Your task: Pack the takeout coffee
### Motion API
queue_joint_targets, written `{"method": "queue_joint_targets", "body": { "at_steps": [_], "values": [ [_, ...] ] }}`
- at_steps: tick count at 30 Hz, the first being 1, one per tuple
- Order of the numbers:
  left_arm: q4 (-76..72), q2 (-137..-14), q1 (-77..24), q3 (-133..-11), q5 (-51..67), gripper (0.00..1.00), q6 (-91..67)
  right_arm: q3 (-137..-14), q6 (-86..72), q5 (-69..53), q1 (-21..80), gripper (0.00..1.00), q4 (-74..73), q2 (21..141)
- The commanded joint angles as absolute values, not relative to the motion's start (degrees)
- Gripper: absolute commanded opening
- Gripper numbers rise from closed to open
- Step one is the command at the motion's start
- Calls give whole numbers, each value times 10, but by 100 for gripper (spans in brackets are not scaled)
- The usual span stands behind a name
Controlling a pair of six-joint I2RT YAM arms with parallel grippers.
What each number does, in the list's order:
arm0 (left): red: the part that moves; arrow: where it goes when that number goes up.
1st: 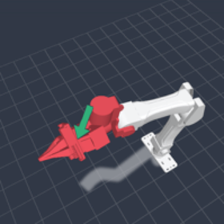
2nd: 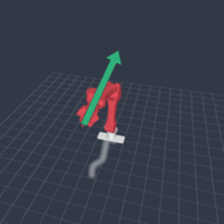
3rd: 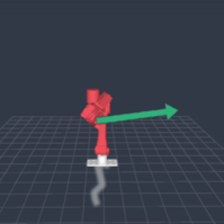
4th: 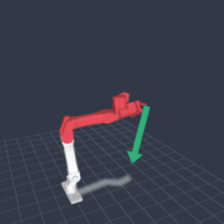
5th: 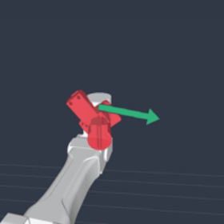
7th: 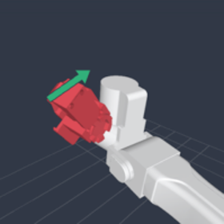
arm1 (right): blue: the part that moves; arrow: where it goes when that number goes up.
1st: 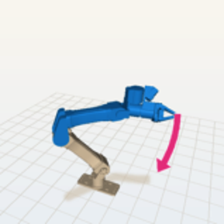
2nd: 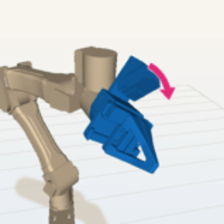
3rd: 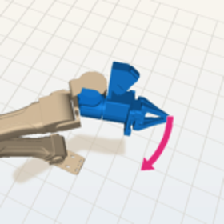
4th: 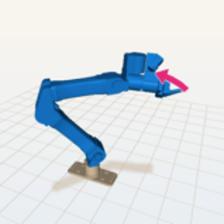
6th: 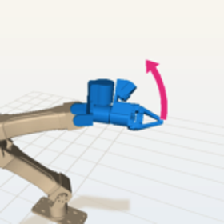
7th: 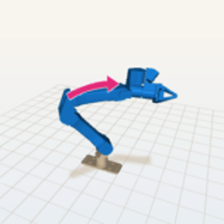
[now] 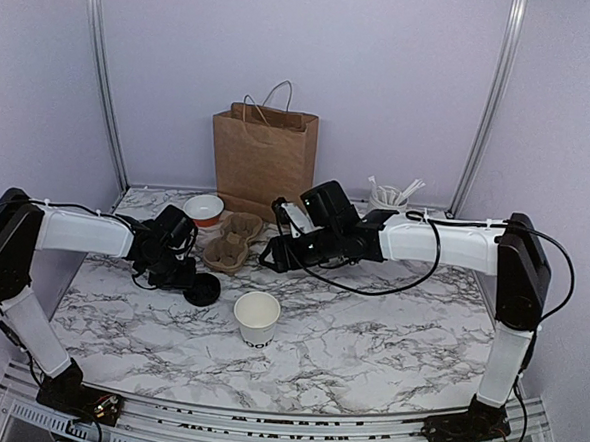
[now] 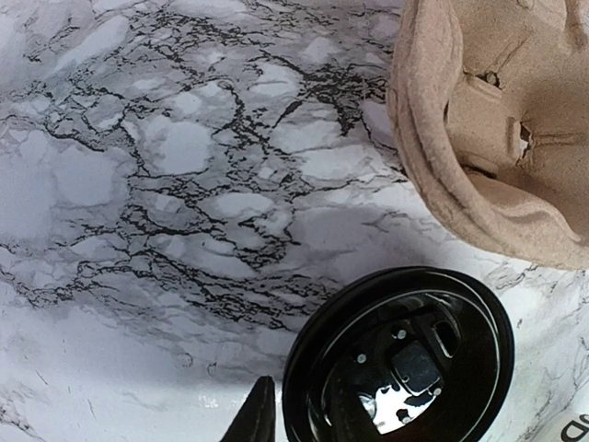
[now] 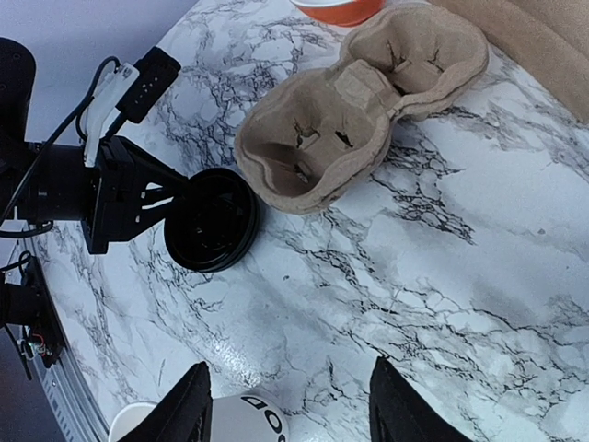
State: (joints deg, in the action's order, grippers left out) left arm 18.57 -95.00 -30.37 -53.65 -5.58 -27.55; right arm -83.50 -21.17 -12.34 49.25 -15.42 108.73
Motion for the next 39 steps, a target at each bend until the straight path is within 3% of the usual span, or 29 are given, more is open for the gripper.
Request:
{"method": "queue_joint_targets", "body": {
  "at_steps": [1, 16, 25, 39],
  "values": [
    [203, -964, -305, -551, -55, 21, -265, -835, -212, -115, 491, 56, -143, 1067],
    [214, -951, -305, -559, -59, 1, -261, -833, -210, -112, 491, 56, -143, 1064],
    [219, -934, -305, -556, -48, 0, -259, -865, -206, -127, 491, 57, -152, 1086],
    [203, -902, -337, -563, -29, 0, -275, -1046, -189, -116, 521, 57, -231, 1222]
  ]
}}
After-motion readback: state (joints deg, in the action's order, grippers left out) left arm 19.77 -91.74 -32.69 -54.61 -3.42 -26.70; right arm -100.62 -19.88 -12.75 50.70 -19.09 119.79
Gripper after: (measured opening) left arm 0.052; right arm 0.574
